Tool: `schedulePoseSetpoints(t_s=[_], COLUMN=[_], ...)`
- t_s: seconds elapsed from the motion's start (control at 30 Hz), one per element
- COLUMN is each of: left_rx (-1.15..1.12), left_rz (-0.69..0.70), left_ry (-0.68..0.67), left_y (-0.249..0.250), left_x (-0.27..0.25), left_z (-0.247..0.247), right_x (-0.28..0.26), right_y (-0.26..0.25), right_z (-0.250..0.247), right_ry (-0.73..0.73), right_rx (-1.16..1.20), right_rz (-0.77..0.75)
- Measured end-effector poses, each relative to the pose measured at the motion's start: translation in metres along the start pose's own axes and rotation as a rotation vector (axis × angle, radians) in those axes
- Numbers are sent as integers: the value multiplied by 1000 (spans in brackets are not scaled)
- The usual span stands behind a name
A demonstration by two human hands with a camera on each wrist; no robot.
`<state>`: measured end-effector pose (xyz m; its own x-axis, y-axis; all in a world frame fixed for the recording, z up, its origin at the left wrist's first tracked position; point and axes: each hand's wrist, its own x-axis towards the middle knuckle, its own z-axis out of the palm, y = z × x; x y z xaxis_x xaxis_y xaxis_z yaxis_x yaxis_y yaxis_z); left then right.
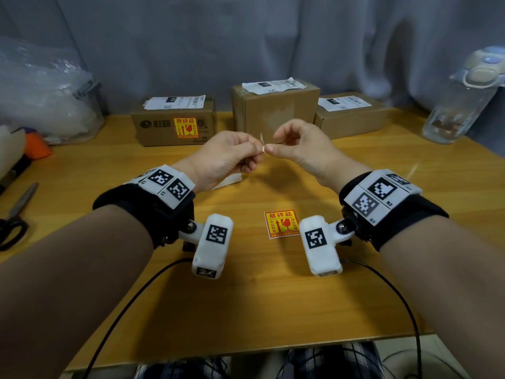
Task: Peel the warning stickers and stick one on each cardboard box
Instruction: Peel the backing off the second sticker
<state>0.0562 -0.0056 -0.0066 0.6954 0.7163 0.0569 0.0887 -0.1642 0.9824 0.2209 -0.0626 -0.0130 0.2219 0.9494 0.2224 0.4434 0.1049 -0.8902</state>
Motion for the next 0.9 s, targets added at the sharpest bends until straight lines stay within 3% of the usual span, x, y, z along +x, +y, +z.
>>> schedulePoseSetpoints(t_s=[0.37,0.9], left_rx=[47,48], left_rz=[36,-6], left_ry=[45,145], left_y=[-3,-14], left_x=[2,3], left_z=[3,-7], right_x=[-7,-6], right_y=[-5,0], right_z=[1,2], right_ry=[-86,72], right_rx=[78,140], right_rz=[50,155])
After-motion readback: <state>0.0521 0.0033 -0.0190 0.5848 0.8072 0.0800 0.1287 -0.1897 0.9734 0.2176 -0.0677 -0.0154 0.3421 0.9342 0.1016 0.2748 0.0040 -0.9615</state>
